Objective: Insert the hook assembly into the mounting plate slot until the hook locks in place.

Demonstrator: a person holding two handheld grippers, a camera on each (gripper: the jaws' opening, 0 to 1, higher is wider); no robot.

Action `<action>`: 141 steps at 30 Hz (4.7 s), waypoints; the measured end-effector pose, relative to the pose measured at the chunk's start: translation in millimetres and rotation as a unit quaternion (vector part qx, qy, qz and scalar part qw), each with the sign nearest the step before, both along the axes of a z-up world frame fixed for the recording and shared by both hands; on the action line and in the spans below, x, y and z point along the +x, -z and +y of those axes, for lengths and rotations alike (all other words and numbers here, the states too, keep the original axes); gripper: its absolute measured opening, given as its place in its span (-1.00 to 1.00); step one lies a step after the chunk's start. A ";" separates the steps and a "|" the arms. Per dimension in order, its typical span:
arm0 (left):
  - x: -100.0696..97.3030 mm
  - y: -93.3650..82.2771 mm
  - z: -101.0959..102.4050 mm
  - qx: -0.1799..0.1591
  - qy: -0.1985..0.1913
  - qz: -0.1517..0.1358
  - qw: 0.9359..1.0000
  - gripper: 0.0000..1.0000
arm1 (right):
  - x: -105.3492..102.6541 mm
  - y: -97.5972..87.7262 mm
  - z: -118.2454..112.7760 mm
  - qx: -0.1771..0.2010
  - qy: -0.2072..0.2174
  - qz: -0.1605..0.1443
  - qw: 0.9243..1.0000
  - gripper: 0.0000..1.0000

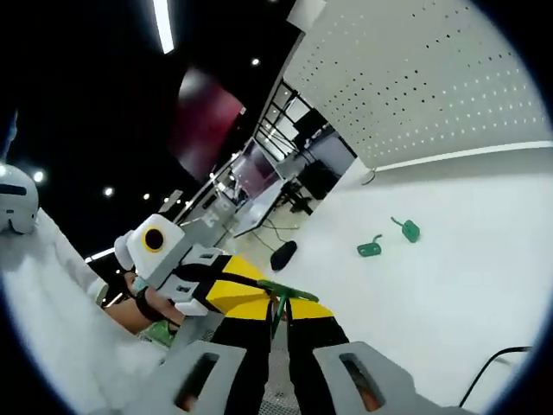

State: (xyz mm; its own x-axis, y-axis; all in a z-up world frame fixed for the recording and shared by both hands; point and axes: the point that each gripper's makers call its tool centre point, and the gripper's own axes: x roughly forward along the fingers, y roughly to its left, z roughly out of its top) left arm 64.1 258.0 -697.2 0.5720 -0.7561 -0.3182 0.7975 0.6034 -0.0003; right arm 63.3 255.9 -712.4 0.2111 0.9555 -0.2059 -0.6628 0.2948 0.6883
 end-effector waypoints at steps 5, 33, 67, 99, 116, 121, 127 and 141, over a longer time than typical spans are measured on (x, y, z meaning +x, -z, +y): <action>-0.2 6.2 0.7 0.011 -0.004 0.015 1.000 -0.97 | -1.9 2.0 -1.2 -0.009 -0.002 -0.003 1.000 -0.86; 14.0 22.4 25.5 -0.015 -0.116 0.108 0.987 -0.97 | -4.1 8.7 10.8 -0.101 -0.013 -0.149 0.984 -0.71; 19.9 21.3 26.6 -0.065 -0.178 0.148 0.971 -0.97 | 16.2 21.4 14.1 -0.205 0.055 -0.218 0.953 -0.93; 25.6 -0.4 19.7 -0.071 -0.149 0.081 0.983 -0.76 | 43.8 -1.5 -3.8 -0.226 0.116 -0.237 0.938 -0.99; 15.0 -18.1 10.1 -0.099 -0.111 0.042 0.988 -0.52 | 88.3 -30.9 -39.6 -0.239 0.209 -0.241 0.917 -0.98; 8.3 -21.0 7.9 -0.104 -0.105 0.034 0.988 -0.44 | 104.5 -49.4 -51.9 -0.240 0.245 -0.258 0.903 -0.98; 3.6 -26.5 6.1 -0.105 -0.088 0.012 0.991 -0.25 | 122.7 -65.6 -60.9 -0.238 0.277 -0.261 0.894 -0.98; -0.3 -28.4 9.9 -0.100 -0.061 0.009 0.993 -0.17 | 165.3 -115.0 -89.5 -0.213 0.338 -0.279 0.873 -0.98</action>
